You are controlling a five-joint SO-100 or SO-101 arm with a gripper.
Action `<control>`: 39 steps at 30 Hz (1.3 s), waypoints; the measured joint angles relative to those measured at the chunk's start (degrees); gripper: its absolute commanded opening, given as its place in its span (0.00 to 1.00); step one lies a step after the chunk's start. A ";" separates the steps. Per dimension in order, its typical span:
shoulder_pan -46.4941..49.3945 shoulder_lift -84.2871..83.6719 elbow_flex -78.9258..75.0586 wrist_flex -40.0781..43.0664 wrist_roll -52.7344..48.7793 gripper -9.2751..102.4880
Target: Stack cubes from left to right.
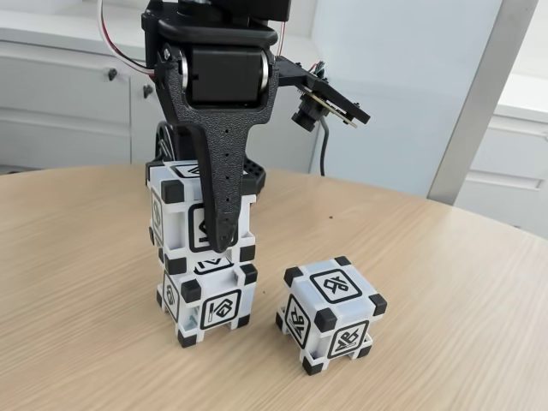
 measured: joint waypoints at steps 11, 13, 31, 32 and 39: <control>0.00 0.00 5.36 0.00 -2.11 0.22; 0.00 0.00 5.54 -0.09 -2.11 0.22; 0.00 0.00 5.54 -0.35 -3.52 0.41; 0.00 0.00 5.54 -0.35 -3.69 0.41; 0.00 0.35 5.54 1.67 -3.60 0.42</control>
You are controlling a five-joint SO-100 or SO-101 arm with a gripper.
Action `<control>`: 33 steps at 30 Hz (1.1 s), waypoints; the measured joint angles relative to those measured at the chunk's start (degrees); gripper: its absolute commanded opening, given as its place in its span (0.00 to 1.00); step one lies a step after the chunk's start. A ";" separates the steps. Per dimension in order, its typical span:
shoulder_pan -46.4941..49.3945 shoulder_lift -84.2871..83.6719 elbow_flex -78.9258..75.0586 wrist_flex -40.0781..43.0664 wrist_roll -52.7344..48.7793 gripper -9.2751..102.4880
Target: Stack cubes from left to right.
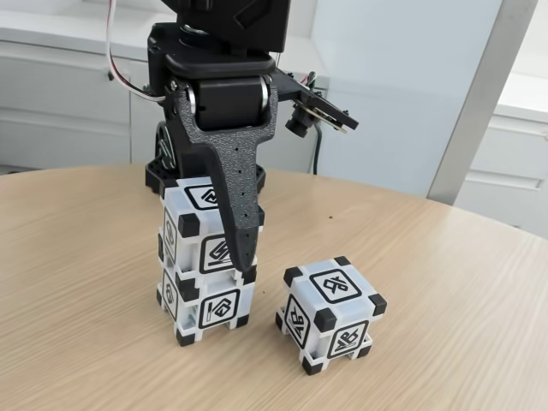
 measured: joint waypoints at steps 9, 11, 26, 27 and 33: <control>-4.13 8.79 0.00 6.68 -2.46 0.43; -3.78 10.37 0.00 6.68 -1.85 0.43; -19.25 14.06 0.00 6.68 5.80 0.43; -21.09 14.06 0.00 6.68 6.94 0.43; -28.04 14.06 0.09 1.49 16.00 0.42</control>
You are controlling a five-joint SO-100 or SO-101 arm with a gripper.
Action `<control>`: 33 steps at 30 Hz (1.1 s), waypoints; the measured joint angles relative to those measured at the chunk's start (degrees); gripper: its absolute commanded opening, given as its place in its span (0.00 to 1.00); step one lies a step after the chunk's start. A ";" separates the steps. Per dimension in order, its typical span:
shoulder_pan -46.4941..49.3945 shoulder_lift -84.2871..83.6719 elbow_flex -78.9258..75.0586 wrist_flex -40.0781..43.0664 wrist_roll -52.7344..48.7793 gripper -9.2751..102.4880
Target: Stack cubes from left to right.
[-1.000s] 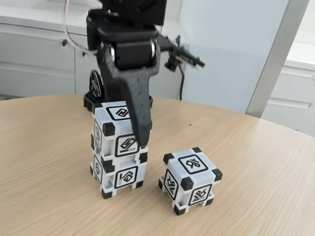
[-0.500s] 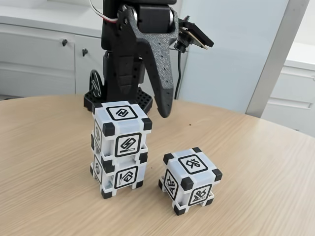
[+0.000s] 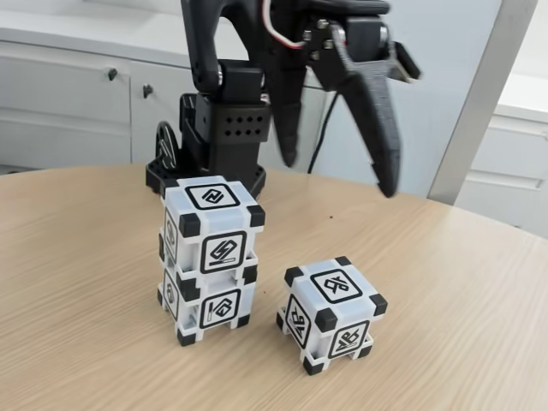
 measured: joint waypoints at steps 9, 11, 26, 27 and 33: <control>0.00 -3.96 0.09 -12.13 1.67 0.40; 0.00 -7.91 0.09 -12.74 1.14 0.40; 0.00 -30.15 0.09 -16.96 1.58 0.40; 0.00 -30.23 0.09 -17.93 1.58 0.40; 0.00 -30.32 0.09 -19.78 2.02 0.32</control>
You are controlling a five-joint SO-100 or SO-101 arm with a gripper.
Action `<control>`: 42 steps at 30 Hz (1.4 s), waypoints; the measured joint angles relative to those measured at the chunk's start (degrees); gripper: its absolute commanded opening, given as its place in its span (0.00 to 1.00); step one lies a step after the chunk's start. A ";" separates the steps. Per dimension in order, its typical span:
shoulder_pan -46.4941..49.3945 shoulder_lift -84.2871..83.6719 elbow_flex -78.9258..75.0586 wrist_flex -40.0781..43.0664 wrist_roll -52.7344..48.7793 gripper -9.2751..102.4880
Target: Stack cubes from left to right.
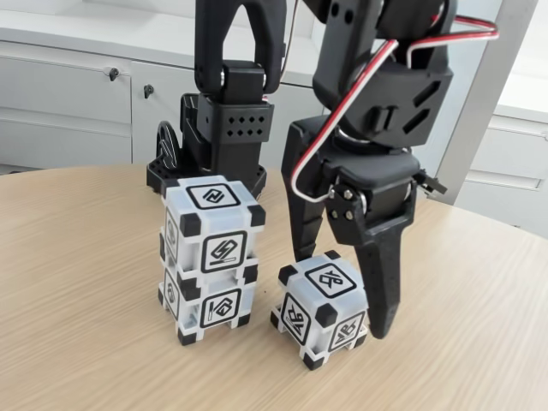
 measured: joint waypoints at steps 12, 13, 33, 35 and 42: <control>0.00 0.09 -0.18 0.00 1.93 0.20; 0.00 0.09 -0.18 0.00 2.02 0.20; 0.00 0.53 -1.14 0.97 4.83 0.19; 0.09 1.76 -2.81 2.29 5.36 0.20; 0.44 6.50 -17.23 13.54 8.96 0.20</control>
